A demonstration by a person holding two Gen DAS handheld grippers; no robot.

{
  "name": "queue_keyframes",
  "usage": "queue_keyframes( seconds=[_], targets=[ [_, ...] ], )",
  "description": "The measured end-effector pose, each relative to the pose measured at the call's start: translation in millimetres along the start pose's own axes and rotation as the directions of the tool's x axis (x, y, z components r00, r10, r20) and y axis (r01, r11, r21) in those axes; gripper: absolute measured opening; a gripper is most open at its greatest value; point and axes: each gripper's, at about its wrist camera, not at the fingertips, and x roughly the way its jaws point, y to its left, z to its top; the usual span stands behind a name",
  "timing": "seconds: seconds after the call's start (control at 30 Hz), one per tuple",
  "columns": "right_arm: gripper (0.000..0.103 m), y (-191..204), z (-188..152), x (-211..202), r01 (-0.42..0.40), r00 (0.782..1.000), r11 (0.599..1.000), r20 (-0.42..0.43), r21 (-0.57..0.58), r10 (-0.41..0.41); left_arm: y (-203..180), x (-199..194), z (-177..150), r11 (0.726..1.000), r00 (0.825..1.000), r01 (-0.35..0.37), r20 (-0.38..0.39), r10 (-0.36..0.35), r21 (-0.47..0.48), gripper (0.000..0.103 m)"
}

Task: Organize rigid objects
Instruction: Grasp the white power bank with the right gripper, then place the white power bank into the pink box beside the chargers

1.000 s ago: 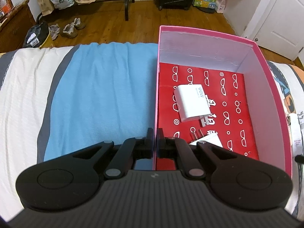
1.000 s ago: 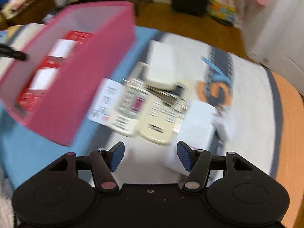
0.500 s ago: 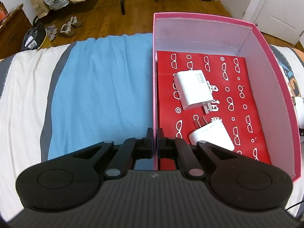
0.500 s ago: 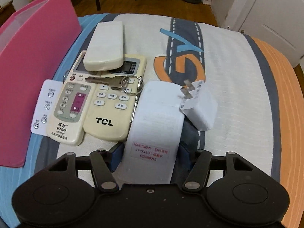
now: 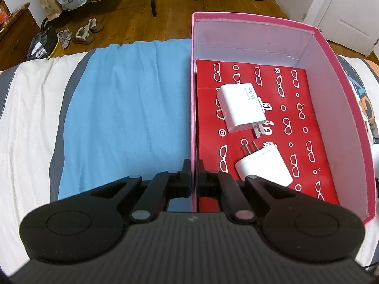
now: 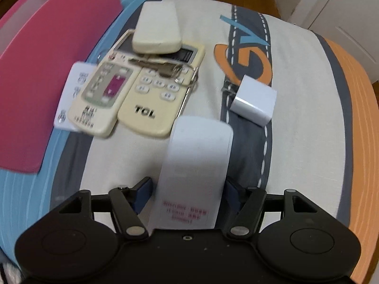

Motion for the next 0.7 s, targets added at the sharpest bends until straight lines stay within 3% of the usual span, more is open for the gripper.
queue_keyframes(
  seconds=[0.33,0.7],
  targets=[
    [0.064,11,-20,-39,-0.009,0.997,0.999,0.079,0.031,0.007,1,-2,-2,1.000,1.000,0.000,0.019,0.000,-0.019,0.002],
    [0.064,41,-42,-96,-0.039,0.978,0.999,0.207,0.010,0.036,1,-6,-4,1.000,1.000,0.004,0.030,-0.004,-0.009,0.002]
  ],
)
